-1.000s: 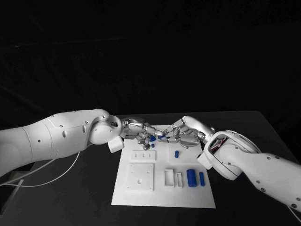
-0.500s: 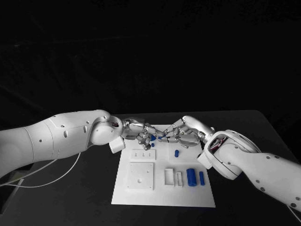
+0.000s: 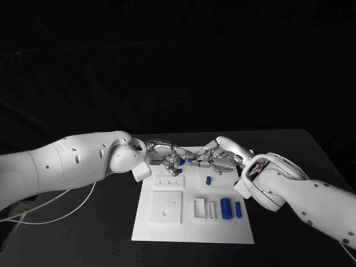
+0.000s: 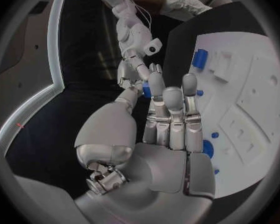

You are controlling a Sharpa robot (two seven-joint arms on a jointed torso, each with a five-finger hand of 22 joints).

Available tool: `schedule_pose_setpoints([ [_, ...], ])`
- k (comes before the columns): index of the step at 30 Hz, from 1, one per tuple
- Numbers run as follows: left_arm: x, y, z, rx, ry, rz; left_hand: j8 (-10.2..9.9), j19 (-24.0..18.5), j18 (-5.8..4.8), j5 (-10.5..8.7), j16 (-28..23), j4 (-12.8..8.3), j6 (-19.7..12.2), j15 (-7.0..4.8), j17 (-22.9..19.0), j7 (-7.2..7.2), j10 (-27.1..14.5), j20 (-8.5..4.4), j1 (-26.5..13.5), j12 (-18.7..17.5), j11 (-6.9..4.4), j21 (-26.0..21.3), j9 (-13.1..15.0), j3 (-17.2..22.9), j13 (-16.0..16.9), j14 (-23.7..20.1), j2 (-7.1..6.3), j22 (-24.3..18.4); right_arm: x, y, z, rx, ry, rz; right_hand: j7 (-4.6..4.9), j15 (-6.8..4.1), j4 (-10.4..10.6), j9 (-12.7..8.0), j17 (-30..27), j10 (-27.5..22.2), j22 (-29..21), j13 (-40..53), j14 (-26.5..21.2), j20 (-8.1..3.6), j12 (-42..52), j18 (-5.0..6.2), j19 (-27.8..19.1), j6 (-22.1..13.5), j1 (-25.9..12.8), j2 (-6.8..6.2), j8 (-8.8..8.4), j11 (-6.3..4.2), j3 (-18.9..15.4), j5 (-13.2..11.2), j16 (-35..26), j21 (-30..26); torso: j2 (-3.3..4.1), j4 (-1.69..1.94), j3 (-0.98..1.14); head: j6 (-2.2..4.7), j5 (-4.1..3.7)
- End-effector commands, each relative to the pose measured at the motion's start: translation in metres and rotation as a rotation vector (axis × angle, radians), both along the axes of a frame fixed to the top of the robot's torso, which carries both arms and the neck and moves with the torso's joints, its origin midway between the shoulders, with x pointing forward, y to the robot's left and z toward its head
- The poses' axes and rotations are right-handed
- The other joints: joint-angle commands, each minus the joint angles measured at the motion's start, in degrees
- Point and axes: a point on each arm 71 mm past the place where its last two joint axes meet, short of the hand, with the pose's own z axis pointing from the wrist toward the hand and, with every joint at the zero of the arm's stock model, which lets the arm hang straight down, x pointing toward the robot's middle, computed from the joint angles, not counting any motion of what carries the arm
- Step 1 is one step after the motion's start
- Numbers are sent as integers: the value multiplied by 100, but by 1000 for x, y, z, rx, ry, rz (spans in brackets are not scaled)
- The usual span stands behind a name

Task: Assemble the parts on the task board

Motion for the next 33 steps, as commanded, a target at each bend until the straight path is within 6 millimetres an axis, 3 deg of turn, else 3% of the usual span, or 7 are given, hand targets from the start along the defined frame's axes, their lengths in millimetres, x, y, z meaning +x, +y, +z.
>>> schedule_pose_setpoints([
  [1, 4, 1, 2, 18, -15, 79, 23, 9, -86, 55, 36, -725, 332, -61, 11, -275, 302, -55, -63, 47, -166, 29, 357, 703, 12, 94, -14, 117, 0, -1, -2, -3, -12, -5, 148, 70, 33, -33, -116, -214, -50, -173, -164, 94, -193, 99, 33, -365, -84, -111, 12, 95, -110, 83, -190, -841, -4, -4, -2, -2, 1],
  [4, 4, 3, 0, 55, -29, 94, 7, 14, -86, 92, 33, -753, 363, -69, 18, -287, 303, -63, -80, 82, -170, 59, 497, 724, 11, 114, -47, 115, 3, -7, -1, 21, -23, -36, 262, 140, 108, -32, -191, -313, -292, -315, -226, 176, -171, 187, 60, -731, -39, -184, 11, 172, -423, 155, -244, -1278, -3, -5, 1, 1, -1],
  [8, 5, 6, -1, 112, -52, 111, -1, 37, -86, 150, 37, -769, 435, -83, 28, -303, 307, -77, -61, 179, -164, 92, 603, 723, 26, 157, -98, 113, 8, -16, -1, 65, -33, -84, 304, 180, 184, -36, -280, -384, -454, -588, -281, 225, -78, 232, 107, -947, 115, -106, 21, 219, -984, 150, -237, -1564, -2, -2, 5, 3, -8],
  [11, 6, 7, -2, 137, -62, 118, -7, 43, -86, 152, 23, -735, 438, -89, 32, -307, 307, -82, -15, 203, -166, 109, 631, 714, 7, 177, -130, 110, 10, -21, -2, 79, -33, -103, 306, 184, 195, -37, -328, -411, -460, -717, -287, 226, -3, 234, 137, -963, 190, -40, 11, 220, -1160, 162, -213, -1610, 0, 1, 8, 5, -9],
  [26, 6, 7, -2, 168, -82, 132, -4, 57, -86, 115, 13, -615, 482, -99, 70, -327, 309, -90, 71, 276, -184, 133, 737, 696, -27, 214, -200, 106, 12, -24, -6, 66, -1, -105, 288, 163, 131, -37, -366, -434, -409, -871, -289, 215, 116, 235, 174, -877, 221, 3, 7, 204, -1215, 211, -151, -1641, -1, -3, 3, 12, -18],
  [33, 7, 6, -2, 168, -89, 143, -5, 65, -86, 26, 28, -545, 498, -102, 98, -338, 307, -90, 94, 324, -187, 135, 815, 675, -20, 222, -199, 103, 9, -16, -14, -10, 45, -78, 288, 179, 177, -34, -361, -460, -390, -888, -308, 226, 159, 238, 172, -892, 189, -34, 9, 221, -1516, 26, -135, -1668, 0, 0, 1, 15, -25],
])
